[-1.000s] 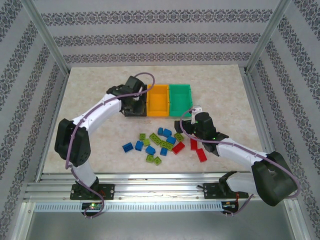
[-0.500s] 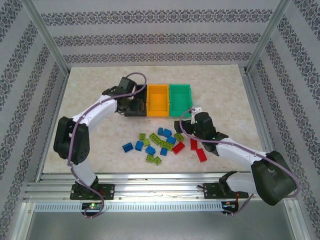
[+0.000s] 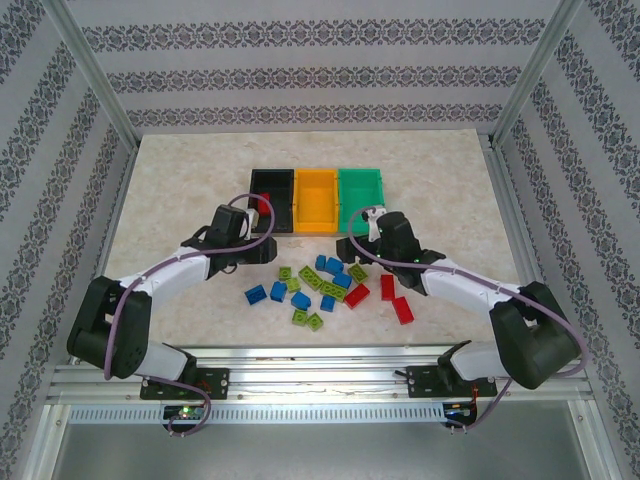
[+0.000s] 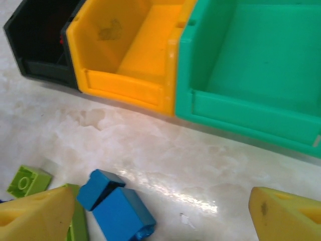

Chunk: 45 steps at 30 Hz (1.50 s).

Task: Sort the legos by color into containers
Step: Pick up the lego from the center of the table.

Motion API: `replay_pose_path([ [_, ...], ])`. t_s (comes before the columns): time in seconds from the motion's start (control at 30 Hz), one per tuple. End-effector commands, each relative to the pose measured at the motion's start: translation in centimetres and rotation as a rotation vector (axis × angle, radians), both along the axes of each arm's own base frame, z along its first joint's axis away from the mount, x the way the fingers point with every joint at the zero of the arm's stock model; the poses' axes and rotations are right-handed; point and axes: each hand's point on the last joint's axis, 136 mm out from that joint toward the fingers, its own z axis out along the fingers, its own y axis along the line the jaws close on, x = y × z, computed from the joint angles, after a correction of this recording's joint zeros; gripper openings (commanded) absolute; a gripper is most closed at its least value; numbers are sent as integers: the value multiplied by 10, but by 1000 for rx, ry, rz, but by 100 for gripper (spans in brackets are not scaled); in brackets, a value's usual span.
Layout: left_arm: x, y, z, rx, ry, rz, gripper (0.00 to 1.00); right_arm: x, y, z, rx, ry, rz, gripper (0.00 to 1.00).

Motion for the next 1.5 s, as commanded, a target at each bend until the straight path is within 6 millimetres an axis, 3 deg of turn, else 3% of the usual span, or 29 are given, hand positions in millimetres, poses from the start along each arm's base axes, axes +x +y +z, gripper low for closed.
replay_pose_path([
  [0.0,19,-5,28,-62,-177,-32,69,-16,19,0,-7,88,73,89],
  [0.2,24,0,23,-106,-198,2,69,-34,19,-37,-207,244,116,85],
  [0.3,24,-7,21,-177,-195,-6,69,-39,18,-50,-276,309,121,84],
  [0.6,17,-8,21,-225,-206,-6,70,-24,41,-64,-347,311,149,77],
  [0.8,17,-9,22,-234,-203,-12,70,-21,43,-82,-399,332,169,73],
  [1.07,17,-2,25,-227,-217,13,70,-28,44,-89,-386,351,196,61],
  [1.47,15,11,28,-213,-247,62,70,-37,32,-79,-406,339,210,63],
])
